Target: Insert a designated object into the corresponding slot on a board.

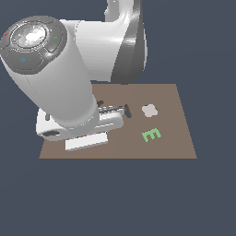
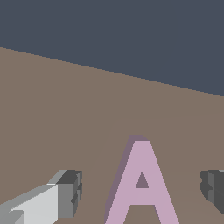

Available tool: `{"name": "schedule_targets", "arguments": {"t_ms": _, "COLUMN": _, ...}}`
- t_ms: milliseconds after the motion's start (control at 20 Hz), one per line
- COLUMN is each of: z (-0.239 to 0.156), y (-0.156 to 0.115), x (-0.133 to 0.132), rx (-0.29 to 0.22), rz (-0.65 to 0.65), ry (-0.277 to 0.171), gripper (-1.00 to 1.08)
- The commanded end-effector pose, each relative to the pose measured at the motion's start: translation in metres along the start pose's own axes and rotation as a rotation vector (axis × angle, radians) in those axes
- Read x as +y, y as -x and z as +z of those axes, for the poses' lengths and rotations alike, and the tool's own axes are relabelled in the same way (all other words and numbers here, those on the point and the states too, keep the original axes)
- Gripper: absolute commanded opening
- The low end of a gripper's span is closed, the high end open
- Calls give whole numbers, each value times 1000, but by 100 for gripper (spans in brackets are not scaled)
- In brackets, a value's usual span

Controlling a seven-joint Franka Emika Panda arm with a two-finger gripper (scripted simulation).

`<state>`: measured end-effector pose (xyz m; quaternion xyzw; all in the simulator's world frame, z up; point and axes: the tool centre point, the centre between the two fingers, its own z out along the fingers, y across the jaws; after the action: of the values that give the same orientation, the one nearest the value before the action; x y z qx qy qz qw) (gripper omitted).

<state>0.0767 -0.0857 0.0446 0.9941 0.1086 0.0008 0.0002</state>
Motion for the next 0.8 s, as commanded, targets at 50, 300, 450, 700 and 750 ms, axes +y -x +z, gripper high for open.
{"name": "schedule_targets", "arguments": {"t_ms": 50, "z": 11, "y": 1, "x": -1, "rx": -2, "rz": 0, "ry": -1, "gripper": 100}}
{"name": "schedule_targets", "arguments": {"t_ms": 300, "z": 15, "y": 1, "x": -1, "rx": -2, "rz": 0, "ry": -1, "gripper": -100}}
{"name": "schedule_targets", "arguments": {"t_ms": 450, "z": 15, "y": 1, "x": -1, "rx": -2, "rz": 0, "ry": -1, "gripper": -100}}
{"name": "schedule_targets", "arguments": {"t_ms": 700, "z": 15, "y": 1, "x": -1, "rx": -2, "rz": 0, "ry": -1, "gripper": -100}}
{"name": "schedule_targets", "arguments": {"t_ms": 750, "z": 14, "y": 1, "x": -1, "rx": -2, "rz": 0, "ry": -1, "gripper": -100}}
